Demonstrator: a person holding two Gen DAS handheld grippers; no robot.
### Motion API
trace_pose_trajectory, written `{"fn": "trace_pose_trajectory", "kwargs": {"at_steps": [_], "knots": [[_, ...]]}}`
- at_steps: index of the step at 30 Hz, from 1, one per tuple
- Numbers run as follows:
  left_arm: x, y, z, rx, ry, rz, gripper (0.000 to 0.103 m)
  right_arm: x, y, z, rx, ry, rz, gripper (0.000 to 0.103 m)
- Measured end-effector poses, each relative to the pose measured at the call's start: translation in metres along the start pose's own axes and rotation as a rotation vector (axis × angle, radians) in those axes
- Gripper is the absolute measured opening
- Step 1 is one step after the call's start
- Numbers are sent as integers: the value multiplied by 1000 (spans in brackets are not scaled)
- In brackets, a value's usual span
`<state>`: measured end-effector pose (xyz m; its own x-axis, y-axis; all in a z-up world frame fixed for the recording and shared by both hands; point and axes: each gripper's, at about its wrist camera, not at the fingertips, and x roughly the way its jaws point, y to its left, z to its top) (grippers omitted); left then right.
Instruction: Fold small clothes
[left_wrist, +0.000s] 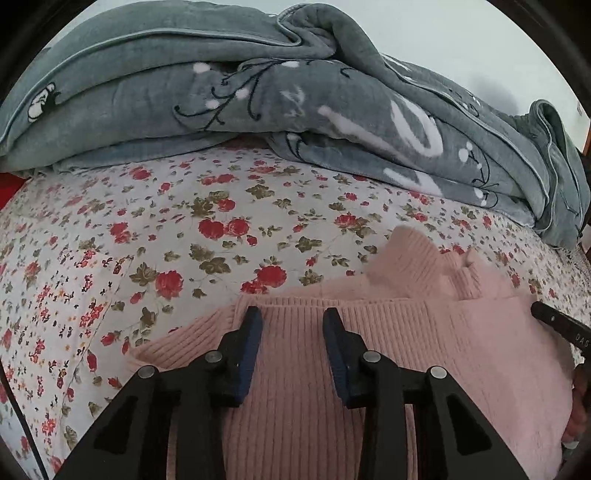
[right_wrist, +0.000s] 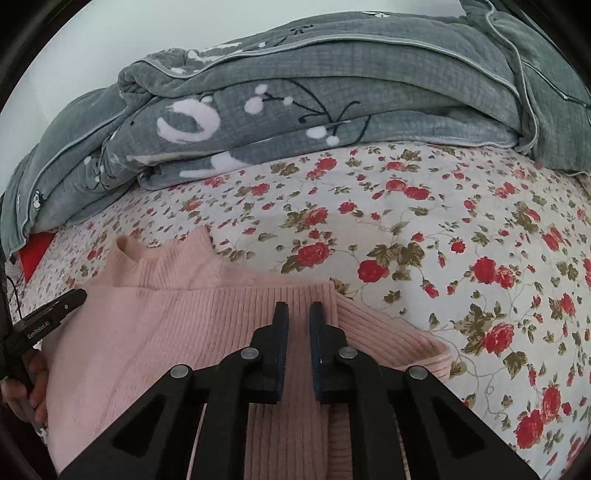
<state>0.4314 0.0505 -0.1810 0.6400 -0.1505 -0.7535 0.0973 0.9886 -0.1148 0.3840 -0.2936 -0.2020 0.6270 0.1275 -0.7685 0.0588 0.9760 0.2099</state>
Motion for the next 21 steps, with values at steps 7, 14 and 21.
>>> {"fn": "trace_pose_trajectory", "kwargs": {"at_steps": [7, 14, 21], "knots": [[2, -8, -1, 41, 2, 43, 33, -1, 7, -1, -46, -3, -53, 11], [1, -7, -1, 47, 0, 49, 33, -2, 9, -2, -54, -4, -58, 13], [1, -8, -1, 47, 1, 49, 33, -2, 9, -1, -52, -3, -56, 13]]}}
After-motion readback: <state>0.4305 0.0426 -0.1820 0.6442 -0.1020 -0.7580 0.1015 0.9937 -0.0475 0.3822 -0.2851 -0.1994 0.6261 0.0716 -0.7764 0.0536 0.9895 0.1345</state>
